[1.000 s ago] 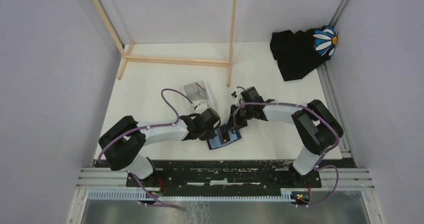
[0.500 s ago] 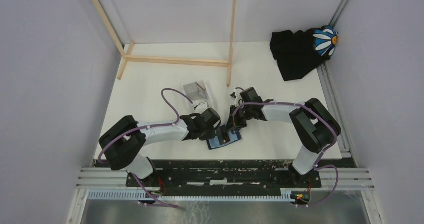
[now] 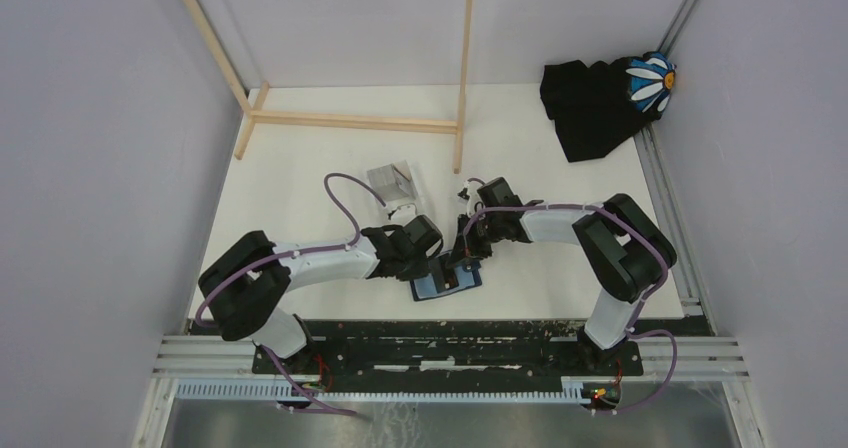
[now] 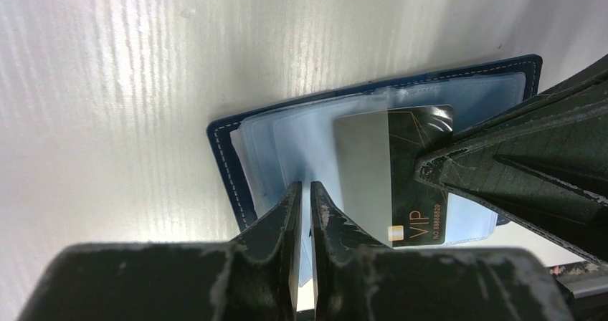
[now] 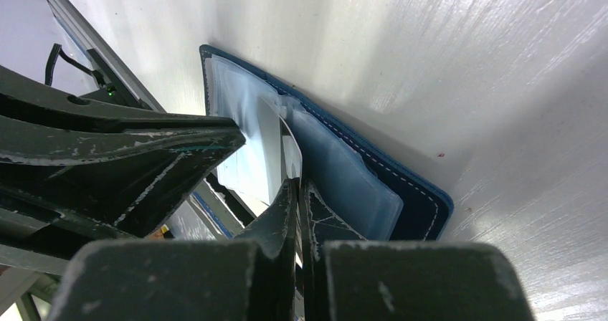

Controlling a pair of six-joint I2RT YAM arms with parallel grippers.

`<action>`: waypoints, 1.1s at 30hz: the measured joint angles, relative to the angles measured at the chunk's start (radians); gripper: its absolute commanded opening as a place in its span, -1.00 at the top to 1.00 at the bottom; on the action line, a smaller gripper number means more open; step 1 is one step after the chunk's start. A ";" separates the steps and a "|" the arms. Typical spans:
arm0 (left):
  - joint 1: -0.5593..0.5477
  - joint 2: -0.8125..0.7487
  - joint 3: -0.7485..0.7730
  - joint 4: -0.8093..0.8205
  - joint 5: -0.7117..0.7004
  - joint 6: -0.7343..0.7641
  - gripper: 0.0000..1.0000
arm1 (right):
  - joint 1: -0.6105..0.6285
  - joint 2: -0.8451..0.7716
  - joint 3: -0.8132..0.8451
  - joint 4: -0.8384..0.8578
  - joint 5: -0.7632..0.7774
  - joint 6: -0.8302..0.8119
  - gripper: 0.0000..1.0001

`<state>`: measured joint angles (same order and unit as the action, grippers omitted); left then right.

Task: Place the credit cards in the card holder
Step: Insert the credit card into the card holder.

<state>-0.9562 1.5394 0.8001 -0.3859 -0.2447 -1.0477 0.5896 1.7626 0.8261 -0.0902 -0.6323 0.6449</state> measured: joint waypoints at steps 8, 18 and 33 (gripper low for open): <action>0.000 -0.027 0.011 -0.087 -0.037 0.002 0.60 | 0.000 0.006 0.000 0.001 0.001 -0.003 0.99; 0.000 -0.097 -0.018 -0.159 -0.046 0.002 0.62 | 0.000 0.013 0.000 0.004 0.000 -0.002 0.99; 0.000 -0.109 -0.097 -0.086 -0.012 0.002 0.68 | 0.005 0.013 0.000 0.005 0.010 0.016 0.99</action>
<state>-0.9558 1.4307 0.7036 -0.4721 -0.2569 -1.0458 0.5941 1.7760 0.8261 -0.0856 -0.6224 0.6609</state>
